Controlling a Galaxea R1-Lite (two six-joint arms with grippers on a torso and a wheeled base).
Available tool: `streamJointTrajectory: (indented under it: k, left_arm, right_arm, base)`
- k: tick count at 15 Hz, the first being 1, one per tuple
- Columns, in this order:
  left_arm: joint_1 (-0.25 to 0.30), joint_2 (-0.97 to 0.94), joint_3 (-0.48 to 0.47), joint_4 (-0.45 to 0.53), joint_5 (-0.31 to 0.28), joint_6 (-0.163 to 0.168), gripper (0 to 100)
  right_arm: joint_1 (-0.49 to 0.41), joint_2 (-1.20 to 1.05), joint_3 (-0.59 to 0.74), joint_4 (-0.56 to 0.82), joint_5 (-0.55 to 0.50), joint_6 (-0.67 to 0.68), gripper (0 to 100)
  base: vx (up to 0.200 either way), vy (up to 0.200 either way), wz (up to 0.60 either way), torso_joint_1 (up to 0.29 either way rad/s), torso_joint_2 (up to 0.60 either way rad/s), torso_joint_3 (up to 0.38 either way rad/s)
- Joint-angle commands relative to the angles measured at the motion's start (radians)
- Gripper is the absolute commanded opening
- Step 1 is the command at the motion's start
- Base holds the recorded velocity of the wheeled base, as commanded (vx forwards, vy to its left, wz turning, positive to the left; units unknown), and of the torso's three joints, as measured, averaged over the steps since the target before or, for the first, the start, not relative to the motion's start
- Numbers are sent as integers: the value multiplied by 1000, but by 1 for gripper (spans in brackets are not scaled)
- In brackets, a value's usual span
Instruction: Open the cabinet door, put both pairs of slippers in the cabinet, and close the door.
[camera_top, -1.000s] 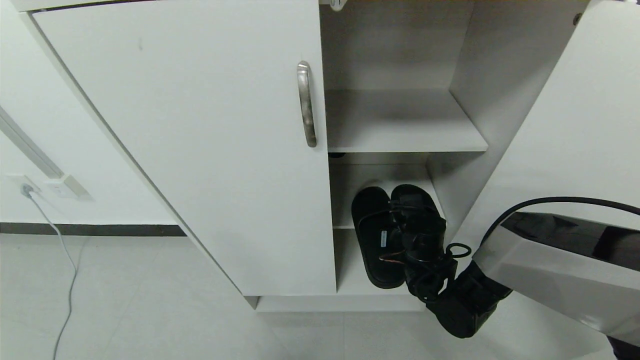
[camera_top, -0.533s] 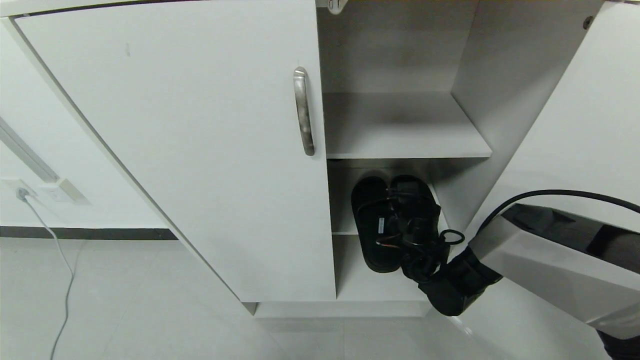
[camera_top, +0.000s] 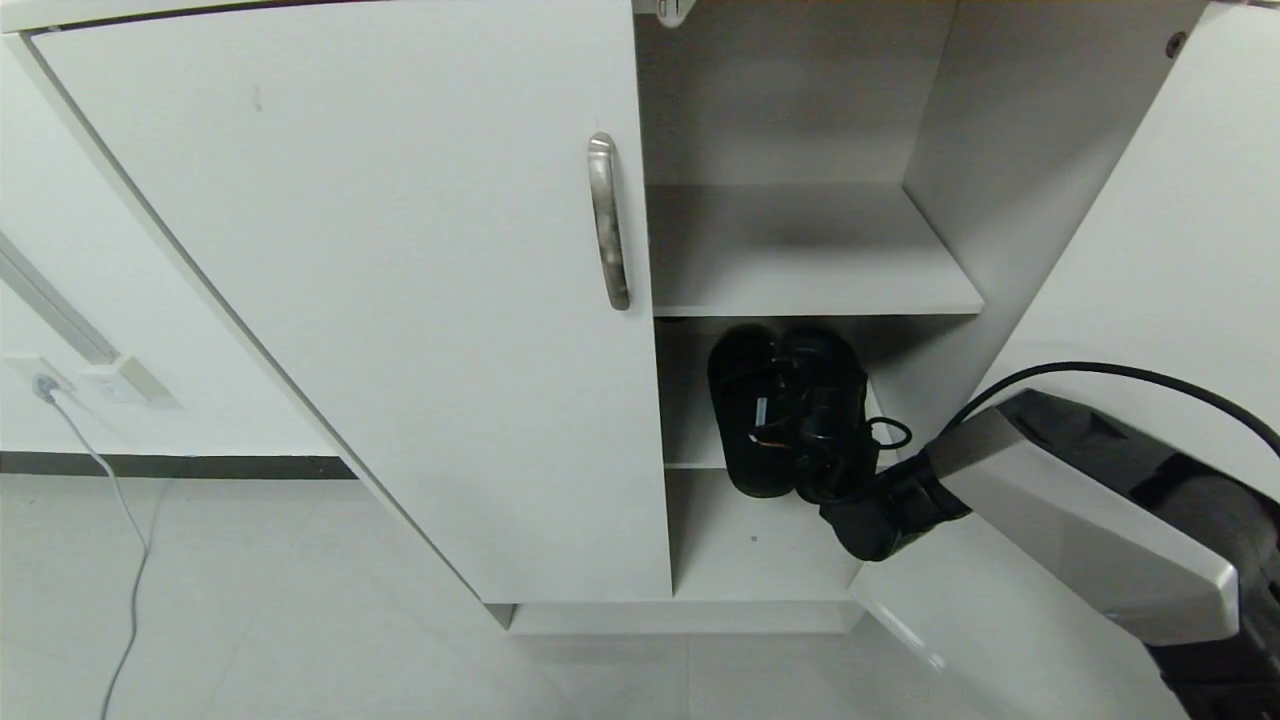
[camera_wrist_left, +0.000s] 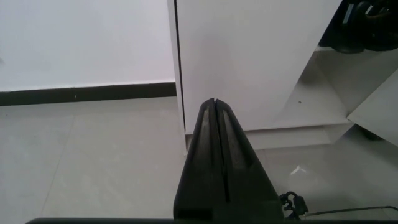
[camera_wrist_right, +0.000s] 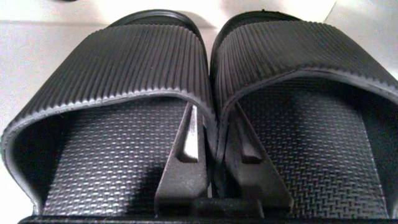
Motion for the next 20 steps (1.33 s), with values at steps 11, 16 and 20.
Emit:
streamJointTrajectory:
  k: [11, 16, 20]
  left_arm:
    - [0, 2, 0, 0, 0, 0, 0]
    - [0, 2, 0, 0, 0, 1, 0]
    - [0, 2, 0, 0, 0, 1, 0]
  right_arm:
    - [-15, 112, -275, 153, 3, 21, 0]
    - [-12, 106, -256, 165, 1, 30, 100]
    - [32, -57, -17, 91, -6, 36, 100]
  base:
    - [0, 0, 0, 0, 0, 0]
    - [0, 0, 0, 0, 0, 0]
    - [0, 0, 0, 0, 0, 0]
